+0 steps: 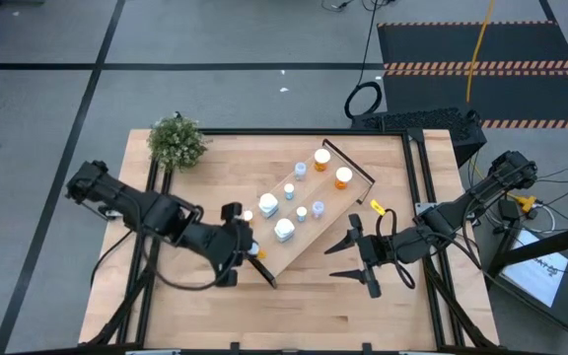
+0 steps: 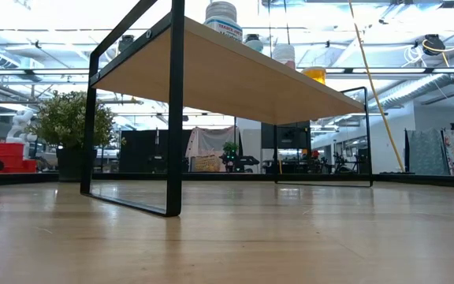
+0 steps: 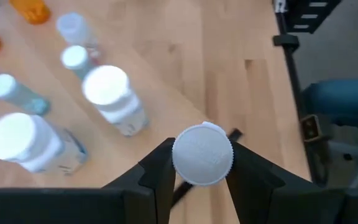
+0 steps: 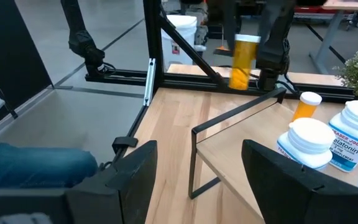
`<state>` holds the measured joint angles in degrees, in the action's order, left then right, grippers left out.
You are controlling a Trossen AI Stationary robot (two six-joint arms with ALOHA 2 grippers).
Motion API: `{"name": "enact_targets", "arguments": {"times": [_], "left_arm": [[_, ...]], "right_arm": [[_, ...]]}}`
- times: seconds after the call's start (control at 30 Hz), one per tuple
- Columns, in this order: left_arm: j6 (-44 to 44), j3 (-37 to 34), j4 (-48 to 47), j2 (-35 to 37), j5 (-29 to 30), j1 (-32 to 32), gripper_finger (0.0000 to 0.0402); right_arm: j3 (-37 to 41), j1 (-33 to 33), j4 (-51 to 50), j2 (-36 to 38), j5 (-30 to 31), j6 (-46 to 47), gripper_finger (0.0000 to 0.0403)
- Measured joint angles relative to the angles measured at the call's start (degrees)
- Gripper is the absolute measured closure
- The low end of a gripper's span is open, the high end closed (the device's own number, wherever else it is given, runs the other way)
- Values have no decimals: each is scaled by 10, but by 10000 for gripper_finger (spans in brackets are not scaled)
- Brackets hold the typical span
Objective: Pick and place medicine bottles onto shelf by color
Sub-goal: Put the small orange pill bottle on the shelf aligned with the other small orange pill bottle
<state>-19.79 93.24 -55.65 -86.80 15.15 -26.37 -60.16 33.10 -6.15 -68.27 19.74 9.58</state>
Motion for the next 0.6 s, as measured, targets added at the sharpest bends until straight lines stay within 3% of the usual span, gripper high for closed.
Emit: {"name": "enact_targets", "arguments": {"times": [0.27, 0.6], "left_arm": [[21, 1, -14, -2, -3, 38, 273], [1, -9, -40, -4, 14, 29, 273]], "right_arm": [[0, -1, 1, 0, 58, -2, 206], [0, -1, 0, 0, 60, -5, 282]]}}
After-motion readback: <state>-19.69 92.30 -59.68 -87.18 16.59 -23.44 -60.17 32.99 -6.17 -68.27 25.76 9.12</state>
